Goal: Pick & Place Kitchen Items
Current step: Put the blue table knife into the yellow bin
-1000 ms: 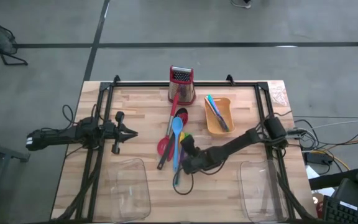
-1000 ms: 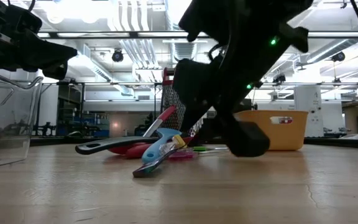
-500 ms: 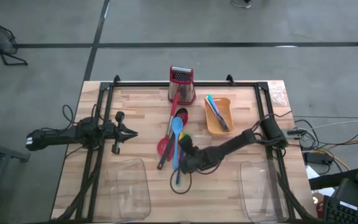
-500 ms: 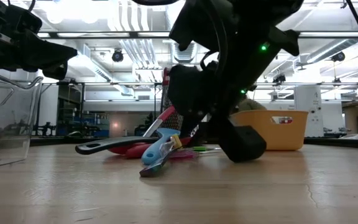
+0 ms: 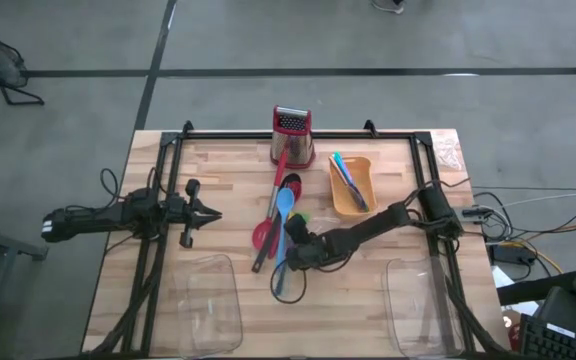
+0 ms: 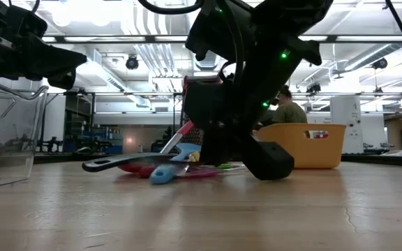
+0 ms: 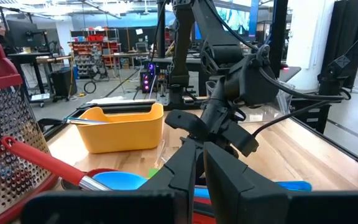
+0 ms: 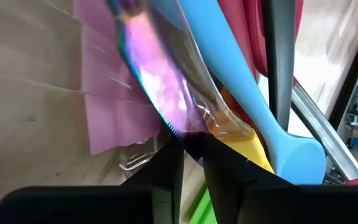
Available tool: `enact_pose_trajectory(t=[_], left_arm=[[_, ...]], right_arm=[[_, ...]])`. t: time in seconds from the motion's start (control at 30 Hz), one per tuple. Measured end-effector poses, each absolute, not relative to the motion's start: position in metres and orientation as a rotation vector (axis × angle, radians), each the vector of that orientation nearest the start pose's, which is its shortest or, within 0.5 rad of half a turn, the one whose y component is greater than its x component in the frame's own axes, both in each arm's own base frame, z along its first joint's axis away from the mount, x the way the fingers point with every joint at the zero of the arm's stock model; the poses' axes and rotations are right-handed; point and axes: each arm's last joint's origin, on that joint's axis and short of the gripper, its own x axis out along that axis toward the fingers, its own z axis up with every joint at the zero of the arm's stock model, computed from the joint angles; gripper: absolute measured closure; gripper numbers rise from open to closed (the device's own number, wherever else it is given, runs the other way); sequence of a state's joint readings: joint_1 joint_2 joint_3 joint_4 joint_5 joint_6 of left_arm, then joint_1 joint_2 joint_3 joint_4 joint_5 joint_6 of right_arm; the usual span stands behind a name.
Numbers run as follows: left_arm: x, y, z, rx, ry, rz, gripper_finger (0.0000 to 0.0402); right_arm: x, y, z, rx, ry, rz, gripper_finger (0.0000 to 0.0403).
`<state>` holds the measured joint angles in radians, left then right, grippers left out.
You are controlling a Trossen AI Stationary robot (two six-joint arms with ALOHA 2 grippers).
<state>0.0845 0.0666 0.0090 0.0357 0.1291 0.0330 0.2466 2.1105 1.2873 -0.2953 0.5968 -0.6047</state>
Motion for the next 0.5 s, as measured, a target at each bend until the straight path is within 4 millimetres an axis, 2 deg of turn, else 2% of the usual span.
enact_pose_trajectory(t=[0.23,0.5], left_arm=[[0.1010,0.0049,0.1647,0.031,0.021,-0.045,0.0362],[0.1010,0.0049,0.1647,0.031,0.021,-0.045,0.0362]], right_arm=[[0.4007,0.0840,0.1106,-0.934,1.075,-0.040,0.0391],[0.3995,0.0840,0.1141,-0.875,1.069,-0.078,0.0394]])
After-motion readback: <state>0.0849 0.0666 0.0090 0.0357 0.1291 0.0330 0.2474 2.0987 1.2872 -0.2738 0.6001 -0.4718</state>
